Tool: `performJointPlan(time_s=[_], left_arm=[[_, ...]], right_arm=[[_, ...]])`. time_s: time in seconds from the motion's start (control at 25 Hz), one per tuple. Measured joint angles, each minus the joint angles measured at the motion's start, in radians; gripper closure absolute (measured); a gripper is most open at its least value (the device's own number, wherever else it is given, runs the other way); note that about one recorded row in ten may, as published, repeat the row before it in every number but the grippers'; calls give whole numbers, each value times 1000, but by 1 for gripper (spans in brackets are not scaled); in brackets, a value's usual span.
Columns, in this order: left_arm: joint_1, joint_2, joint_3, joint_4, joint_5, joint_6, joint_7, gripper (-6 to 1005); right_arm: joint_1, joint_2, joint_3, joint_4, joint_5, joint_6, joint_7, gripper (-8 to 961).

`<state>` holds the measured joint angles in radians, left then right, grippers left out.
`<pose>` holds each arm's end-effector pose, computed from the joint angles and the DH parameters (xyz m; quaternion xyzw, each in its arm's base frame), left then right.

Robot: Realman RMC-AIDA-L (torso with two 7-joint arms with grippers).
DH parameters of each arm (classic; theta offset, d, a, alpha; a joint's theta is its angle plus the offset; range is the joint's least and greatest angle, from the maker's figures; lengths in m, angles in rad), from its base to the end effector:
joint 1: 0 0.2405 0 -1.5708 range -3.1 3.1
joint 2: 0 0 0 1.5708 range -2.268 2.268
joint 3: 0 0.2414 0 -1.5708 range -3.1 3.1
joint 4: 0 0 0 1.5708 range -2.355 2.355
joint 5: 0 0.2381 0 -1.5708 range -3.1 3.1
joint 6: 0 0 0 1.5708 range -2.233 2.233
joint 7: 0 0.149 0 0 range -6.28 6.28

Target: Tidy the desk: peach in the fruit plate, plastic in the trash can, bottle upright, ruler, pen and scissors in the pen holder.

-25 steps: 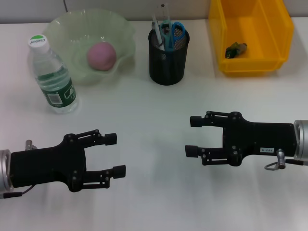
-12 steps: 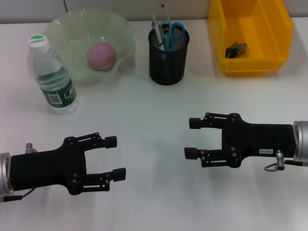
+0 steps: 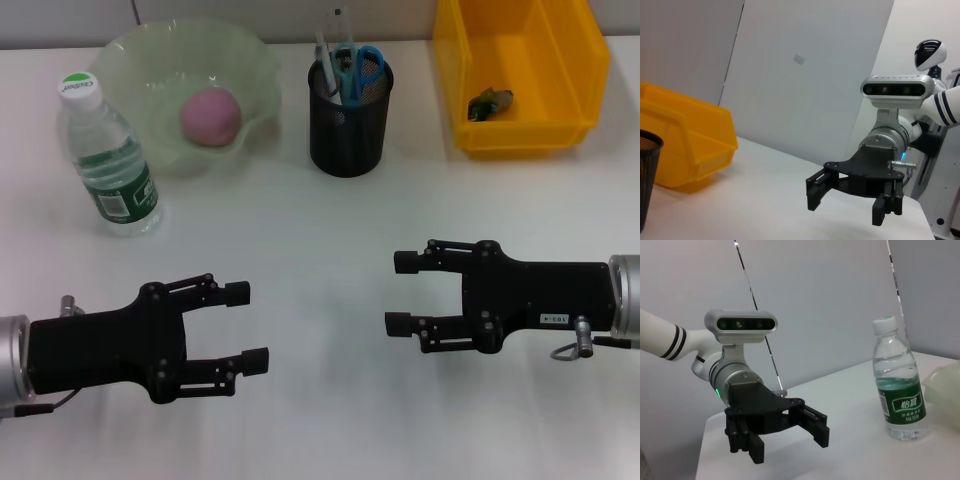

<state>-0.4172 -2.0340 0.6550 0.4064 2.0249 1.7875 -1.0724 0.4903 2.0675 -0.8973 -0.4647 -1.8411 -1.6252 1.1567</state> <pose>-0.3001 0.2616 -0.0183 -0.9324 -0.1822 -0.3090 0.0437 0.2641 0.3022 -0.0425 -0.9454 0.1607 0.2803 0.0434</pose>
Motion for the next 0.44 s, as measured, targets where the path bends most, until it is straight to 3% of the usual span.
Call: performJointPlan(time_s=[0.44], left_arm=[[-3, -7, -2, 0, 0, 0, -2, 170]], right_arm=[[-1, -6, 0, 0, 0, -2, 1, 166]])
